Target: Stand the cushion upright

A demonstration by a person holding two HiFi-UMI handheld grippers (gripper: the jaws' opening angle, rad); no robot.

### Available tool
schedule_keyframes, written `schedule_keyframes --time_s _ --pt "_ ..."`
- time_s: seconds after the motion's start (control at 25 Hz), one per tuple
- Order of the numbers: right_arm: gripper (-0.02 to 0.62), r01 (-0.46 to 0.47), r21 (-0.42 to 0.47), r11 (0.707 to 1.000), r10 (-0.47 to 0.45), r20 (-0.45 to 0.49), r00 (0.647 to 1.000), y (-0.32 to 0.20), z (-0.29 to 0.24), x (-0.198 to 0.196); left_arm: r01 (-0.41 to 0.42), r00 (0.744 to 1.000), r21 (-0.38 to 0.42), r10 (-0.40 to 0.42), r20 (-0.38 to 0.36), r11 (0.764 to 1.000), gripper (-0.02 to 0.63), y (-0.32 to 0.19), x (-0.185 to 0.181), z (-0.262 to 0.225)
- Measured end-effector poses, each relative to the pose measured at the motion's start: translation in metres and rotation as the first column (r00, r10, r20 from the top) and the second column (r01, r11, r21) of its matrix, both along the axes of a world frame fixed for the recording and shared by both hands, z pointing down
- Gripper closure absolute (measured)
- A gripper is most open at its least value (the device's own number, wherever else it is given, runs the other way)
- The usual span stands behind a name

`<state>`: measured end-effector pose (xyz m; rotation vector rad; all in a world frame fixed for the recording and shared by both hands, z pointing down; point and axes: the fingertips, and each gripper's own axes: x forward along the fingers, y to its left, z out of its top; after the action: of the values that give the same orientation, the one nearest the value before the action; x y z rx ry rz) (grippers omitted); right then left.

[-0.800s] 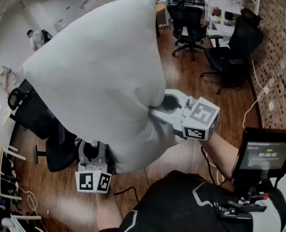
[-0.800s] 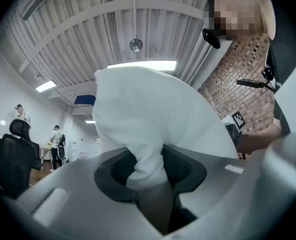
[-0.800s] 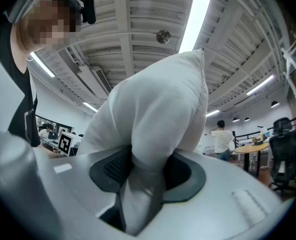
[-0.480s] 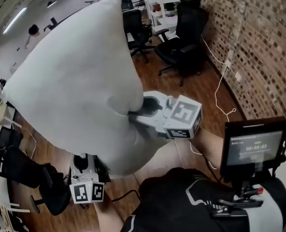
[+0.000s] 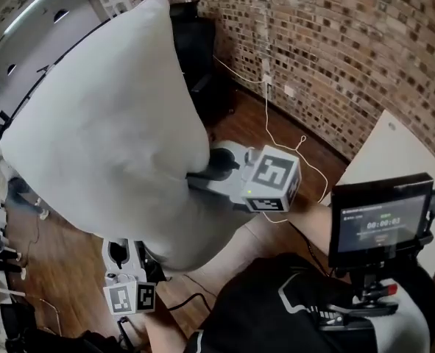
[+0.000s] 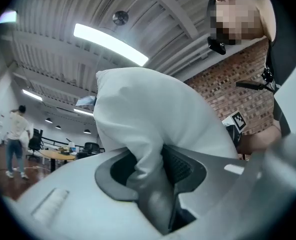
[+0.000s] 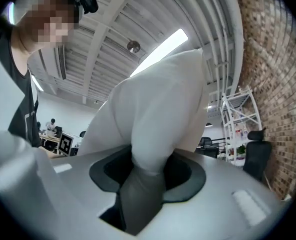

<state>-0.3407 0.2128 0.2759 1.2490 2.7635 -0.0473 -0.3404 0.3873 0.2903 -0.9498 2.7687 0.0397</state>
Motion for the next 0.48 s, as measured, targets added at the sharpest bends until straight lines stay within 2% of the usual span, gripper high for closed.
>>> schedule_keyframes --time_s 0.12,0.28,0.4,0.48 --pt "0.417 -0.133 -0.001 0.991 0.133 0.012 0.991 -0.027 -0.011 -0.005 -0.135 0.991 0.001 0.135 0.014 0.991 0.474 -0.029 -0.028 -0.011" --pt "0.417 -0.273 0.004 0.962 0.273 0.011 0.962 -0.054 -0.009 0.001 -0.276 0.961 0.001 0.276 0.018 0.961 0.474 -0.060 -0.047 -0.010" --pt "0.417 -0.371 0.011 0.929 0.371 0.014 0.929 -0.069 -0.010 0.028 -0.377 0.926 0.006 0.377 0.023 0.926 0.474 -0.081 -0.038 -0.011" --pt "0.417 -0.446 0.013 0.895 0.446 0.016 0.895 -0.081 -0.013 0.049 -0.453 0.892 0.008 0.452 0.024 0.892 0.474 -0.099 -0.030 -0.013"
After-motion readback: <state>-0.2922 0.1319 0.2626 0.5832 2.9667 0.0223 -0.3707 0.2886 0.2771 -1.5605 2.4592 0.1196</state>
